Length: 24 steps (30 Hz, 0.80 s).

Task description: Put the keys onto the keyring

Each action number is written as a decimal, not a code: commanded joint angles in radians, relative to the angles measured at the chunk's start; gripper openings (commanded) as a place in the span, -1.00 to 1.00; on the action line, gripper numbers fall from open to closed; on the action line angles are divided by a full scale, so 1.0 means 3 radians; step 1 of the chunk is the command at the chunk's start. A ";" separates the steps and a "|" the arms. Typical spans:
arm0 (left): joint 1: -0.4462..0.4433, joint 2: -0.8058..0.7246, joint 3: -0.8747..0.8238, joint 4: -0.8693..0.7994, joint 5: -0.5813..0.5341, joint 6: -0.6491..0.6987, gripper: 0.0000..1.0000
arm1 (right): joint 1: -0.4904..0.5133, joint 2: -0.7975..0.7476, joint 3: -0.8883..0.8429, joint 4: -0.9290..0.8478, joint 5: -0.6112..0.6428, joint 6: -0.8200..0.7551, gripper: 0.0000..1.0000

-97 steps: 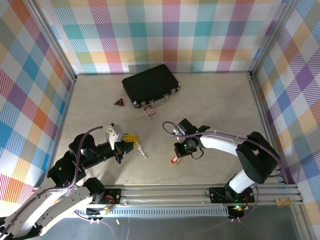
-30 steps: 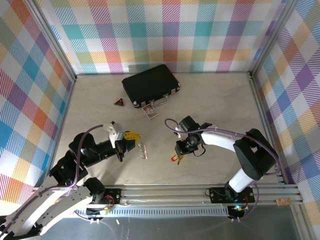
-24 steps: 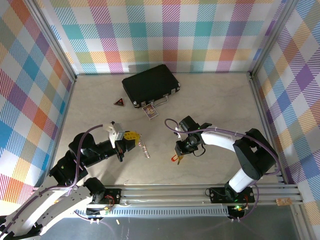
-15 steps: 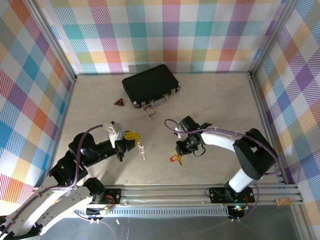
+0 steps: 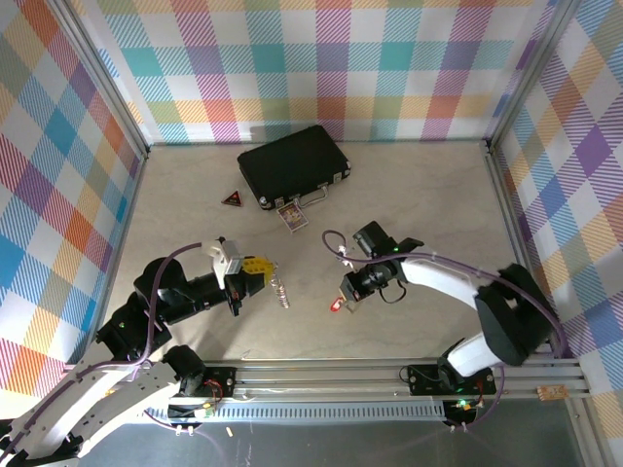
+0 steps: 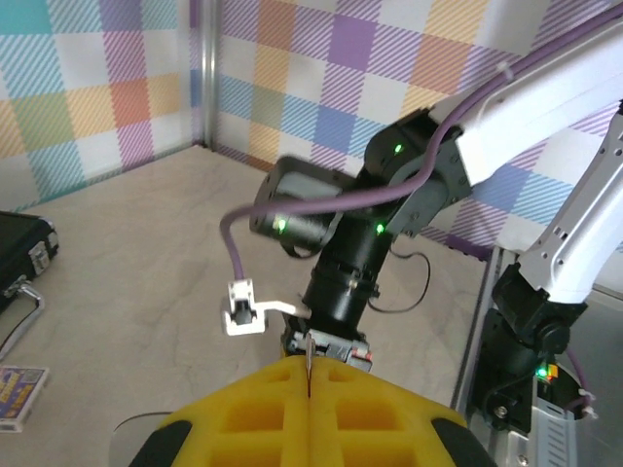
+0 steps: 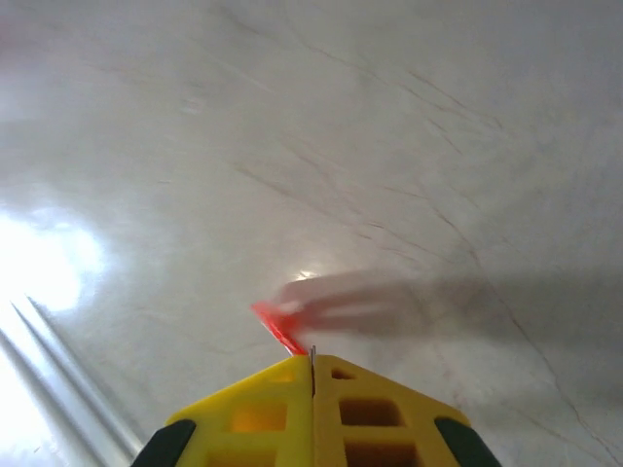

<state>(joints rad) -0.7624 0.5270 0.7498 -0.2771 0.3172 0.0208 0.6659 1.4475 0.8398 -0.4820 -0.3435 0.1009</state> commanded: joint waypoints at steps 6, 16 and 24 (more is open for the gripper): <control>0.0008 0.0082 0.0151 0.0435 0.0539 0.0044 -1.00 | 0.0029 -0.1239 0.0114 0.0205 -0.0546 -0.0487 -1.00; 0.0008 0.0562 0.0486 0.0553 0.1010 0.0090 -1.00 | 0.0191 -0.1777 0.0948 0.0192 -0.1076 -0.0633 -1.00; 0.0007 0.0907 0.0764 0.0856 0.1280 0.0107 -1.00 | 0.0314 -0.1808 0.1305 0.0115 -0.1171 -0.0689 -1.00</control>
<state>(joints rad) -0.7624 0.7883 0.9180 -0.1200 0.6342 0.0387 0.7521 0.9096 1.1934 -0.4347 -0.6498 -0.0872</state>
